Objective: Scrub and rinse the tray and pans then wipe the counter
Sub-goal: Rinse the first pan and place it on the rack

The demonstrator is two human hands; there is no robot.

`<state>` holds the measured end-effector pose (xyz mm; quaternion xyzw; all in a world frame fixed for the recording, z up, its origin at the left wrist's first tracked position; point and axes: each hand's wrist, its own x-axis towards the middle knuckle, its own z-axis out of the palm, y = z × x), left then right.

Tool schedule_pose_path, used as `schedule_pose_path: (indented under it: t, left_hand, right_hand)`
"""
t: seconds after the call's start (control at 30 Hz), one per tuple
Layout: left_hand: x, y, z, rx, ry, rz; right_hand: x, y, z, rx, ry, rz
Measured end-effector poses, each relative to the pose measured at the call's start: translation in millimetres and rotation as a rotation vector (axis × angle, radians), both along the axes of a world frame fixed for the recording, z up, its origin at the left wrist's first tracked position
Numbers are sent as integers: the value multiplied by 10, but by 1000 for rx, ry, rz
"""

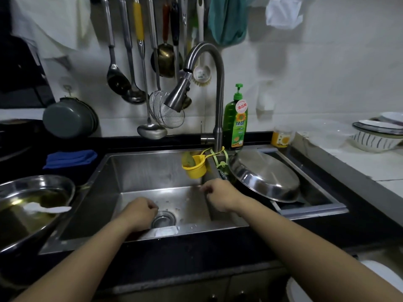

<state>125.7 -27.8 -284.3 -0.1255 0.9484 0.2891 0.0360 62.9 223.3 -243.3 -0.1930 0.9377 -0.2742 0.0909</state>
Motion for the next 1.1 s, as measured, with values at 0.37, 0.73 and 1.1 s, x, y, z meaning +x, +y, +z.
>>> schedule_pose_path:
  t: [0.37, 0.73, 1.1]
  left_hand:
    - [-1236, 299, 1919, 390, 845, 141]
    - [-1589, 95, 2334, 102, 624, -310]
    - [-1406, 429, 2088, 14, 512, -175]
  right_hand:
    - [-1761, -38, 781, -228, 95, -253]
    - [-2561, -916, 616, 317, 73, -60]
    - [-833, -1268, -78, -1425, -1287, -539]
